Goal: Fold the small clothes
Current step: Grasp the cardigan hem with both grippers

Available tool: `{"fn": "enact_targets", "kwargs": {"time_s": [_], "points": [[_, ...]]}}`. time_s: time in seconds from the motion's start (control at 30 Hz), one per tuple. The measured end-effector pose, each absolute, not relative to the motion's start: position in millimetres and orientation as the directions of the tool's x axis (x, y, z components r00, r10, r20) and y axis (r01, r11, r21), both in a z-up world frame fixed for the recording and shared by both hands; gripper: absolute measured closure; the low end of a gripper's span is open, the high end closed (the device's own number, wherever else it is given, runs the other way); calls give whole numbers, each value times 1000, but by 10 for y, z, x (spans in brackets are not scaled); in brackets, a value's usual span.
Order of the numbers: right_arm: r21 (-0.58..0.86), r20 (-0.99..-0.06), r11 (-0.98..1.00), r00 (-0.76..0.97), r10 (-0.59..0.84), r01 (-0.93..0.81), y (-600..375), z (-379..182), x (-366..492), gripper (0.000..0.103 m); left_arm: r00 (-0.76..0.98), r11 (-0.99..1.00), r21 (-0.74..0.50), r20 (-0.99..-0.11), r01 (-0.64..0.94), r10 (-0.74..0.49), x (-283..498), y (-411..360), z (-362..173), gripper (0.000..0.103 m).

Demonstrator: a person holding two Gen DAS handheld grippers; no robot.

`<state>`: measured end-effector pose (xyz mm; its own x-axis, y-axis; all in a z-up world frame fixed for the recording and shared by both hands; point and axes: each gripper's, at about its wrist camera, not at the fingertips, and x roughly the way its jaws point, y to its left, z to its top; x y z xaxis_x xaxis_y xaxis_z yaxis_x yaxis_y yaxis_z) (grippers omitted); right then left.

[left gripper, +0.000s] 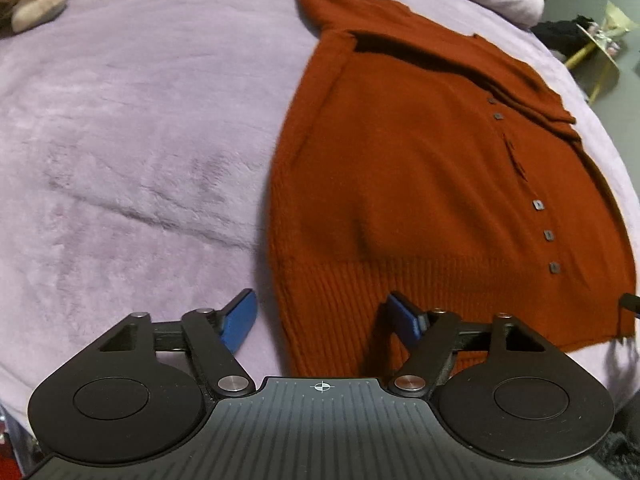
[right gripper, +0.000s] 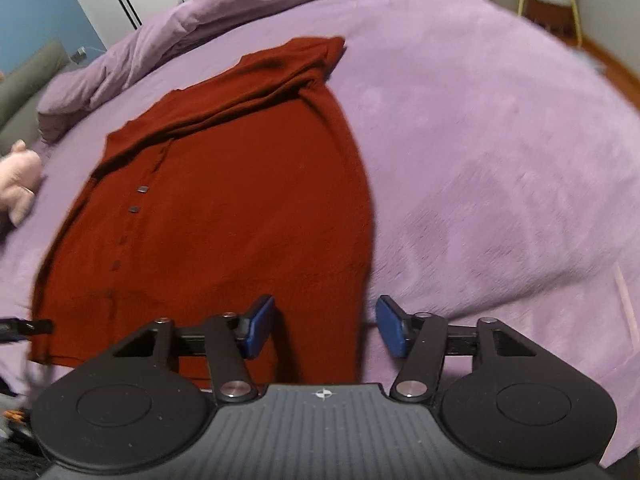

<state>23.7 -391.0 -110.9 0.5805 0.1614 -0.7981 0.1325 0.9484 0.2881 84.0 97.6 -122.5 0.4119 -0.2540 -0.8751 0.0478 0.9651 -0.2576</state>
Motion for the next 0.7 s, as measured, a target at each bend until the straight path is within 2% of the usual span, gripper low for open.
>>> {"fn": "enact_targets", "kwargs": {"time_s": [0.03, 0.07, 0.13, 0.17, 0.2, 0.23, 0.3, 0.4, 0.53, 0.6, 0.7], "points": [[312, -801, 940, 570, 183, 137, -3933, -1134, 245, 61, 410, 965, -254, -876, 58, -255, 825, 980, -1230, 39], [333, -806, 931, 557, 200, 148, -3963, -1171, 254, 65, 407, 966, -250, -877, 67, -255, 824, 982, -1224, 41], [376, -806, 912, 544, 233, 166, -4014, -1246, 275, 77, 395, 962, -261, -878, 81, -271, 855, 992, -1214, 55], [402, -801, 899, 542, 253, 174, -4042, -1265, 279, 79, 387, 959, -270, -877, 89, -283, 863, 996, -1213, 59], [426, -797, 886, 538, 273, 181, -4072, -1275, 277, 87, 377, 956, -276, -879, 98, -293, 875, 1004, -1208, 67], [462, -789, 867, 534, 304, 188, -4110, -1289, 277, 95, 370, 955, -277, -880, 105, -296, 890, 1009, -1203, 80], [524, -769, 827, 531, 358, 202, -4163, -1314, 281, 97, 357, 946, -299, -876, 122, -323, 944, 1028, -1192, 93], [582, -738, 789, 537, 409, 198, -4215, -1300, 326, 98, 372, 923, -370, -845, 109, -383, 1008, 1084, -1084, 95], [680, -629, 720, 615, 476, 139, -4300, -1120, 452, 98, 475, 864, -499, -745, 68, -468, 1244, 1221, -776, 95], [681, -591, 725, 662, 462, 102, -4295, -978, 635, 98, 535, 860, -509, -715, 43, -450, 1455, 1239, -643, 95], [616, -571, 785, 724, 387, 66, -4198, -808, 1005, 98, 619, 899, -438, -702, 14, -352, 1799, 1157, -514, 95]]}}
